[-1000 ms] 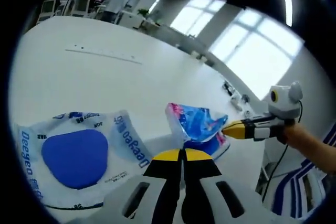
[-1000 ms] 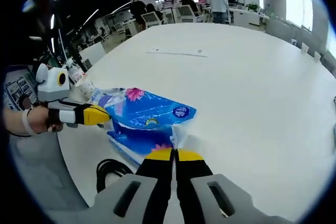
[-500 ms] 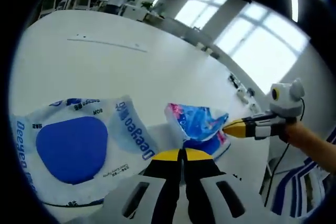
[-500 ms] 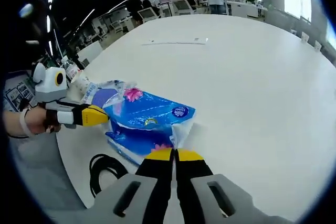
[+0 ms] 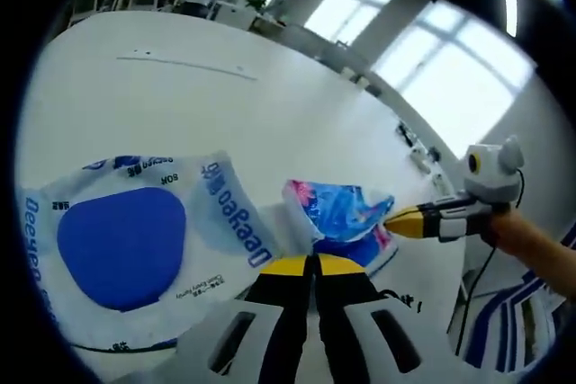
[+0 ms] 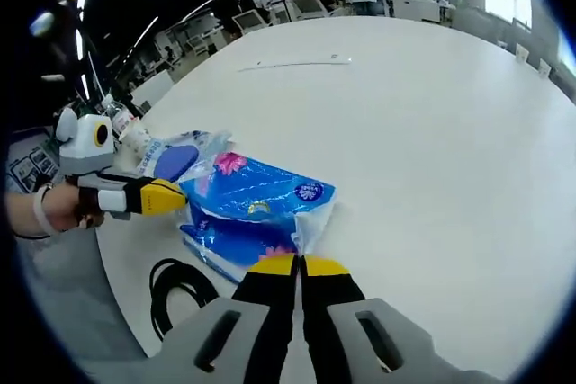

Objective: Arrange the tabletop items into an orderly group along one side of the table until the central work area is clear of visible clutter.

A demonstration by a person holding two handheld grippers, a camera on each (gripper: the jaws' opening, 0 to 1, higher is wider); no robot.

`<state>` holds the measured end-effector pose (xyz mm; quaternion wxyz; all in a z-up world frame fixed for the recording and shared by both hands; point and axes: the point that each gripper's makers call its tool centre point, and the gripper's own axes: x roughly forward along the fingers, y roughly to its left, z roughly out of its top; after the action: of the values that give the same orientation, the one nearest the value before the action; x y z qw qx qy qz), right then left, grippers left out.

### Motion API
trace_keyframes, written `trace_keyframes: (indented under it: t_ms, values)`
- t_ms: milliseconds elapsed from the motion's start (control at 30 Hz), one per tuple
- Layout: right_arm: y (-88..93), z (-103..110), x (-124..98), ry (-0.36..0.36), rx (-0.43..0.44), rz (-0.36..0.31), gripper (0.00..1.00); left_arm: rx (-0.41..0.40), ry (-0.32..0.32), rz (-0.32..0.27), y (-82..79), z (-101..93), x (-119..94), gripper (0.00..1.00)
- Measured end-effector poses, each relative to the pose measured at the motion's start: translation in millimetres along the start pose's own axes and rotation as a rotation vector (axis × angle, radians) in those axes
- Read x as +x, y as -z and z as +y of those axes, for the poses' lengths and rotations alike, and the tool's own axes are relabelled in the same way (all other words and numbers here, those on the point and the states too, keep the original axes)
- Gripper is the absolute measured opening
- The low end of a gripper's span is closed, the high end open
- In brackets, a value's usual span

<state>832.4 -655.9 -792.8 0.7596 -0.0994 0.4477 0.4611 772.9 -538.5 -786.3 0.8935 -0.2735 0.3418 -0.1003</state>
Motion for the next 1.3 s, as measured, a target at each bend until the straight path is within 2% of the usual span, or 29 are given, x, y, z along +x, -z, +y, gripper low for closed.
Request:
trace_keyframes:
  t_ms: [667,833,1300]
  values:
    - [7.0,1.3,3.4,-0.003,0.026,-0.013,0.00,-0.030,-0.015,-0.004,5.1,3.9,3.0,0.00]
    - [7.9,1.7,3.2,0.004,-0.008,-0.004,0.01,-0.029,-0.014,-0.007,6.3,3.7,3.3,0.00]
    - [5.8,-1.0,2.8,0.008,0.000,-0.011,0.01,-0.040,-0.009,-0.028,2.5,0.4,2.9,0.01]
